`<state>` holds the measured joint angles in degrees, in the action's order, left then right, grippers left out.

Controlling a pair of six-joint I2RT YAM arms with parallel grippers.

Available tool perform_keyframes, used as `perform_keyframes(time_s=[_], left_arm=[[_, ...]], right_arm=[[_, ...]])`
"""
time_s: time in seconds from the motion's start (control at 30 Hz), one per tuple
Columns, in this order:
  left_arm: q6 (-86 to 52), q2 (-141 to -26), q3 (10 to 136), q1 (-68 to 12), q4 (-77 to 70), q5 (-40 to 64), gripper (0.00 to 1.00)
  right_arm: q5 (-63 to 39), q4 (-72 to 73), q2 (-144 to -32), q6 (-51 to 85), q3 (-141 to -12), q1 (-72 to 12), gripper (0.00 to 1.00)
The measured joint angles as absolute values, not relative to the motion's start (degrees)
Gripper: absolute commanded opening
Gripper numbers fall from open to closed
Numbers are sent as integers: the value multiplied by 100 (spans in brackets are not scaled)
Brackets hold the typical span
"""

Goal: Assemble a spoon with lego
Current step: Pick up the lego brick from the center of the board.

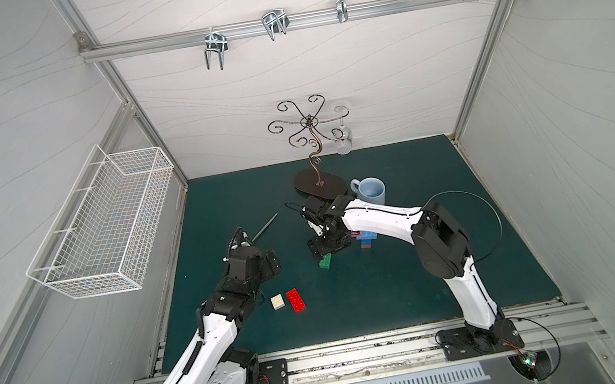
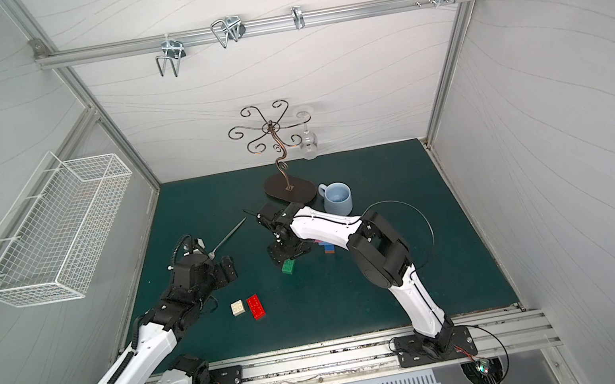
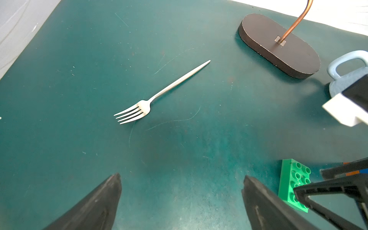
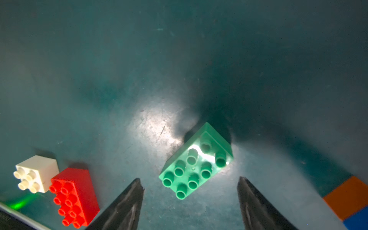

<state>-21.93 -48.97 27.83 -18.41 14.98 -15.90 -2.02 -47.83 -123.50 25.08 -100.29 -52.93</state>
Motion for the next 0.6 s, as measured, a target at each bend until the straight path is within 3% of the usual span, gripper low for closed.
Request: perform_keyframes(time_s=[0.3, 0.6], left_arm=[[-2191, -4945, 2783, -1841, 1498, -1590, 100], [-2187, -5078, 2783, -1841, 1500, -1568, 100]], right_arm=[[-443, -4831, -12597, 2106, -10302, -5544, 74], [158, -5035, -12652, 1848, -10604, -5863, 74]])
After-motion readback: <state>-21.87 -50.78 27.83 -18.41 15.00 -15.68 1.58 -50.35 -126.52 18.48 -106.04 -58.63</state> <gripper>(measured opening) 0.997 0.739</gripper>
